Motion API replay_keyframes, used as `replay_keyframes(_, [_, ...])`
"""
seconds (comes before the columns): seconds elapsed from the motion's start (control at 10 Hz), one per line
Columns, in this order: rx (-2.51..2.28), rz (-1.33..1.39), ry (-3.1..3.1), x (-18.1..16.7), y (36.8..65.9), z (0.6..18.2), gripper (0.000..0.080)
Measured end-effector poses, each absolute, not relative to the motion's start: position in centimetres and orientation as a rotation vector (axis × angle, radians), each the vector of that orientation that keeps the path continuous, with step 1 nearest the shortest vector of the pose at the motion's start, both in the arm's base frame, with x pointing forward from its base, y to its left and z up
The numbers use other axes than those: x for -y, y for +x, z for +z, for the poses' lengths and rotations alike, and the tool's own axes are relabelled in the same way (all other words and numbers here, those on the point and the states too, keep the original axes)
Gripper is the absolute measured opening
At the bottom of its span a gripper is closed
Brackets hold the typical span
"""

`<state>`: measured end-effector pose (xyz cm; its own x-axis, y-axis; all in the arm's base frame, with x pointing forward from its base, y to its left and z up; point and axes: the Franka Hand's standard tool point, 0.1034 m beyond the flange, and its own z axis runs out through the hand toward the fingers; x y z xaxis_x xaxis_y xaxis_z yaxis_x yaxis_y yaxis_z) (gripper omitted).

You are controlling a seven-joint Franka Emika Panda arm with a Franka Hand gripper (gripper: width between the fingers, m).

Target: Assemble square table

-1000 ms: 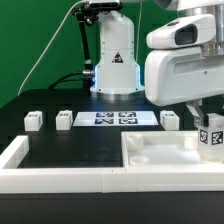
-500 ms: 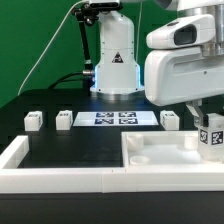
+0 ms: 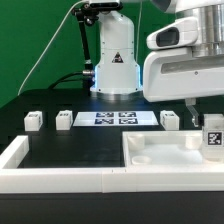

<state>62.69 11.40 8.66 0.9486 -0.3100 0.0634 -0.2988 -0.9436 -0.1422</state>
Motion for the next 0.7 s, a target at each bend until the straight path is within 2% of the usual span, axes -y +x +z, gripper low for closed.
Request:
replay_keyframes(0.4, [-1.069, -0.122, -2.827, -11.42, 62.70, 8.59, 0.0291])
replay_keyframes(0.7, [-1.305, -0.092, -2.720, -11.24, 62.66, 8.58, 0.0291])
